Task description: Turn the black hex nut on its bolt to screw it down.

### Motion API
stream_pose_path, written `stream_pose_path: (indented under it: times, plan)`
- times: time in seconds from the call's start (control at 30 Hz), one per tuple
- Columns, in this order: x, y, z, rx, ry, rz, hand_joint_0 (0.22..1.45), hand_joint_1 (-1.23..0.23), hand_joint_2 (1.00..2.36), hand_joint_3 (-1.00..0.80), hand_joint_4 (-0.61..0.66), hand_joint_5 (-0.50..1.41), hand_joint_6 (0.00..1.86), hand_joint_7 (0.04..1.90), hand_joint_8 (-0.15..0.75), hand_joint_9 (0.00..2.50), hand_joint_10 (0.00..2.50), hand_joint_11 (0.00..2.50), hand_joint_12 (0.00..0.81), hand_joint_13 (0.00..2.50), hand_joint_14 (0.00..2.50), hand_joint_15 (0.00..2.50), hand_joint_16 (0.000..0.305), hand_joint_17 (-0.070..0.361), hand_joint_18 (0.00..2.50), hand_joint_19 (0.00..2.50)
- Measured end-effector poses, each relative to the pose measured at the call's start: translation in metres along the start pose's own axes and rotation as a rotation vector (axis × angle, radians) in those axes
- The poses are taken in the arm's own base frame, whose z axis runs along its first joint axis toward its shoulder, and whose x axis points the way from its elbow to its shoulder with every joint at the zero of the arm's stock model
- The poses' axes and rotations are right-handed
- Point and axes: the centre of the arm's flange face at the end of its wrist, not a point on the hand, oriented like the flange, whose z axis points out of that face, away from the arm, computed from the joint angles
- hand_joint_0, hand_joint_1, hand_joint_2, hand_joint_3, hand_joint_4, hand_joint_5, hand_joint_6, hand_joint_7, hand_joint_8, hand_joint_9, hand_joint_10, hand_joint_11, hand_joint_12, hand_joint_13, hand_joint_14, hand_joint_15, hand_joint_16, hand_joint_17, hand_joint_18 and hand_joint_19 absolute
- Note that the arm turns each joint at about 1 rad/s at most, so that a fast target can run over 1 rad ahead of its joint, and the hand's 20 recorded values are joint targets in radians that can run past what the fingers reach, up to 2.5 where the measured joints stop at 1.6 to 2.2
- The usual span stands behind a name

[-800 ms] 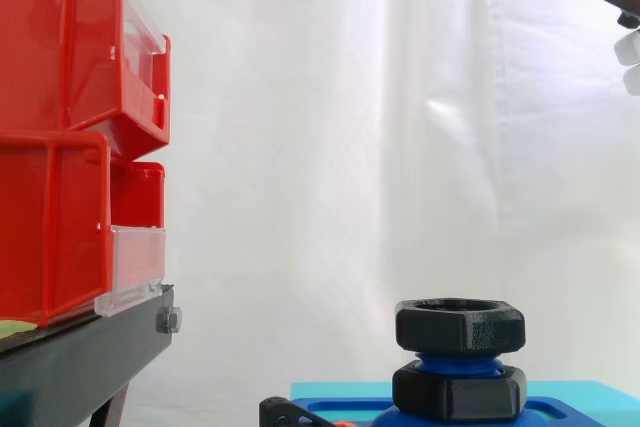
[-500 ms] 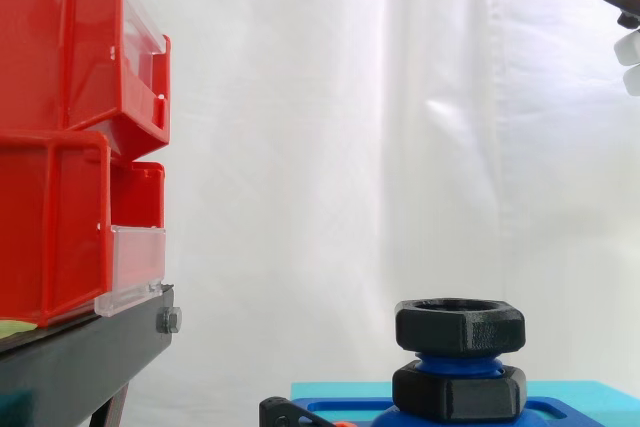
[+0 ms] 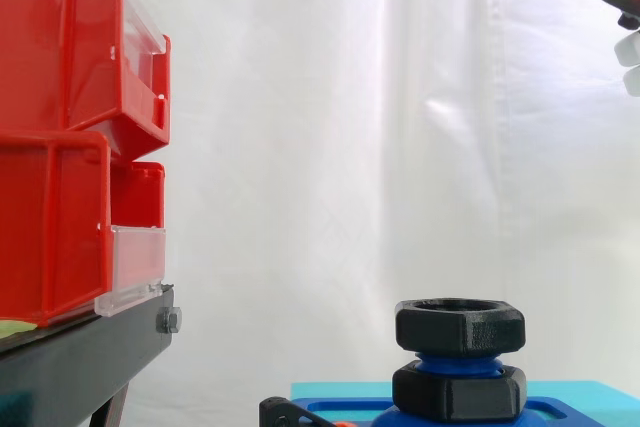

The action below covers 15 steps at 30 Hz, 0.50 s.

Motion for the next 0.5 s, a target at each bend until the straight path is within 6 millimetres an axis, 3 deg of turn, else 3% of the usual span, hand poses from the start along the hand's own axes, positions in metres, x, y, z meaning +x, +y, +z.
stream_pose_path:
  times: [0.2,0.23,0.5]
  plan:
    - [0.0,-0.0004,-0.0002,0.003,0.0,0.0,0.4,-0.33,1.0,-0.5,0.14,-0.25,0.5,0.62,0.237,0.18,0.0,0.0,0.349,0.14,0.0,0.0,0.06,0.134,0.09,0.15]
    - [0.0,-0.0004,-0.0003,0.003,0.0,0.0,0.48,-0.49,1.0,-0.5,0.14,-0.23,0.5,0.66,0.24,0.43,0.0,0.02,0.309,0.29,0.0,0.0,0.045,0.101,0.33,0.23]
    - [0.0014,-0.002,-0.0023,0.023,0.008,-0.007,0.48,-0.49,1.0,-0.5,0.14,-0.23,0.5,0.66,0.234,0.43,0.0,0.02,0.307,0.3,0.0,0.0,0.044,0.1,0.34,0.24]
